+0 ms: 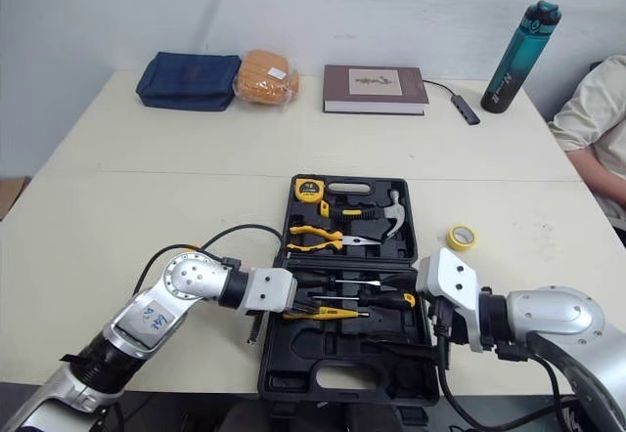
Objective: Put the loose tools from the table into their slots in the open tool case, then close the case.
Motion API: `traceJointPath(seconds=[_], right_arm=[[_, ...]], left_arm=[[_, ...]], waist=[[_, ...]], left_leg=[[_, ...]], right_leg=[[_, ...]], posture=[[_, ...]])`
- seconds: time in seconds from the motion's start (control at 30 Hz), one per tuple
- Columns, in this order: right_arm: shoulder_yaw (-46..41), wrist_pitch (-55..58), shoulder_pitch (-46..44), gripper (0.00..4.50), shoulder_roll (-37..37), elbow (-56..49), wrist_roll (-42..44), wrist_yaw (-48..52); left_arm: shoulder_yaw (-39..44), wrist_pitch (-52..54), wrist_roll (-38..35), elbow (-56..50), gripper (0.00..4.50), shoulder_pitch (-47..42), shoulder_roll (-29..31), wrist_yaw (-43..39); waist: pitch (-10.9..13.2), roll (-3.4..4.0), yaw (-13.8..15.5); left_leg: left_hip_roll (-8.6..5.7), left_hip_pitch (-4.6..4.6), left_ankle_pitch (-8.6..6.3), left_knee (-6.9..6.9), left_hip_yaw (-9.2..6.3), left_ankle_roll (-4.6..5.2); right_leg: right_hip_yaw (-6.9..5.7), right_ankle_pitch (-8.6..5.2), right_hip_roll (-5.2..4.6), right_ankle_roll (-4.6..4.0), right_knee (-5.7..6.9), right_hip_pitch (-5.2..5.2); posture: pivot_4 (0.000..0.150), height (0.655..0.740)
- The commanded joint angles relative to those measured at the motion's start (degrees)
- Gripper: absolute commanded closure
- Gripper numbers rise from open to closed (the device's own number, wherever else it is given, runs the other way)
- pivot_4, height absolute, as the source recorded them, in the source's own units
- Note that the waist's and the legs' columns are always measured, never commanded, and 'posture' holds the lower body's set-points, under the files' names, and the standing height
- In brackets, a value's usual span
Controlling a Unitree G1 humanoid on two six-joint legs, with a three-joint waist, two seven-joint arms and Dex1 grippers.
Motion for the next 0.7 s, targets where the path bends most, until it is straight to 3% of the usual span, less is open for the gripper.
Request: traceJointPath(seconds=[0.03, 0.43, 0.7], right_arm=[[-0.21, -0.69, -0.08, 0.00, 0.35, -1.00, 0.25, -0.16], [-0.72, -0.65, -0.27, 0.00, 0.20, -0.70, 0.32, -0.08], [-0.60, -0.67, -0.07, 0.00, 0.39, -0.88, 0.16, -0.44]], left_arm=[[-3.11, 5.63, 4.86, 4.64, 4.48, 2.36, 3.40, -0.77], [2.91, 1.53, -4.87, 2.22, 4.48, 1.59, -3.25, -0.95], [2.68, 2.10, -5.55, 2.83, 4.48, 0.23, -4.99, -1.67]], waist=[[-0.13, -0.09, -0.24], [-0.12, 0.02, 0.18], [-0.02, 0.03, 0.15]], left_leg=[[-0.01, 0.18, 0.01, -0.25, 0.02, -0.01], [0.03, 0.08, 0.14, -0.27, 0.00, -0.22], [0.02, -0.05, 0.15, -0.29, -0.04, -0.25]], right_leg=[[0.01, -0.01, -0.01, -0.03, -0.10, 0.15], [-0.02, -0.04, -0.02, -0.07, -0.07, -0.22], [-0.05, -0.01, -0.03, -0.02, -0.25, -0.25]], posture=[[0.150, 0.7400], [0.150, 0.7400], [0.150, 0.7400]])
